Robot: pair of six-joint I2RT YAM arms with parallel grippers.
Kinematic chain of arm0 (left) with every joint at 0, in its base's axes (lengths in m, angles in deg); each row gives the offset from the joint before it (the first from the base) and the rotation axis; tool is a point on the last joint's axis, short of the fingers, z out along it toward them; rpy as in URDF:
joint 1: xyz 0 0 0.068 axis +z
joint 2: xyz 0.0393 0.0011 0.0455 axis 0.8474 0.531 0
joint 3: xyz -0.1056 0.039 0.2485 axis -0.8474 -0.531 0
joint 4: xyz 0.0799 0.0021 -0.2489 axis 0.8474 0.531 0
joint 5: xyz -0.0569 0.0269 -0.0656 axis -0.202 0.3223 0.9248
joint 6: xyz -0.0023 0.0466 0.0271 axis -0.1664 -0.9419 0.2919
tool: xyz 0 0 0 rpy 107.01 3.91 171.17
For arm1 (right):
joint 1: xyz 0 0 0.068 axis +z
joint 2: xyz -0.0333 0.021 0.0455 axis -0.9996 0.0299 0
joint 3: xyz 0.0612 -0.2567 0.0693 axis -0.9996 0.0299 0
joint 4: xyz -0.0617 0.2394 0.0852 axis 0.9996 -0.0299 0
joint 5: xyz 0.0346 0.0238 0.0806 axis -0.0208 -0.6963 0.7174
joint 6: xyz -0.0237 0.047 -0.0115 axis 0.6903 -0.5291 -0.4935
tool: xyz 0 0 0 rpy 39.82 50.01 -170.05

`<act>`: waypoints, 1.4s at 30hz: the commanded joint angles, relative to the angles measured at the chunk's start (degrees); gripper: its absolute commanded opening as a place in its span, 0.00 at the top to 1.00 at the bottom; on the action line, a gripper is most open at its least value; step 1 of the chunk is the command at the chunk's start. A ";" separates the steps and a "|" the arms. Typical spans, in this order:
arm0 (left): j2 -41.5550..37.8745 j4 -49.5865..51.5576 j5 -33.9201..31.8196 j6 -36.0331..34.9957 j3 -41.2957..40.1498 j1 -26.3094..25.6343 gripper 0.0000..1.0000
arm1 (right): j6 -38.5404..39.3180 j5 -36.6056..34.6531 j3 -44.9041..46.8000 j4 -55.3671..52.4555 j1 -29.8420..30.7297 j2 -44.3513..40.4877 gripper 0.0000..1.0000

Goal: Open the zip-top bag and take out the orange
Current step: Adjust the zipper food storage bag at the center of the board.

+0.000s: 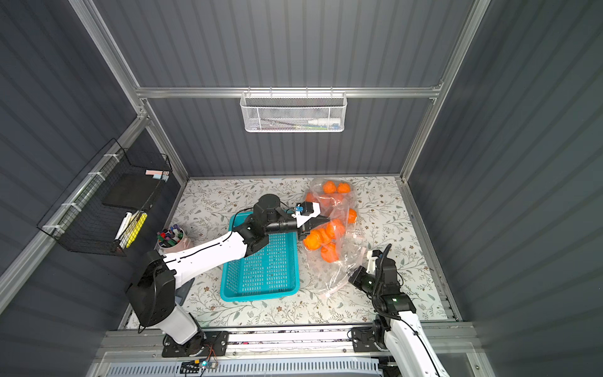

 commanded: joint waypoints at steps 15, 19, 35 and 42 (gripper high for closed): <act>10.51 -5.00 -15.23 9.16 3.24 -0.07 1.00 | -3.20 -7.89 0.78 -3.25 0.30 -1.78 1.00; 17.43 0.72 -17.77 9.56 8.59 -0.05 1.00 | -3.19 -8.36 0.42 -4.15 0.29 -1.34 1.00; 17.82 38.70 -19.99 15.72 33.12 -1.05 0.37 | -3.47 -7.38 -0.18 -2.77 0.22 2.85 1.00; 24.20 36.26 -6.04 17.67 32.77 -3.91 0.56 | -3.06 -6.65 -0.46 -3.10 0.25 3.26 1.00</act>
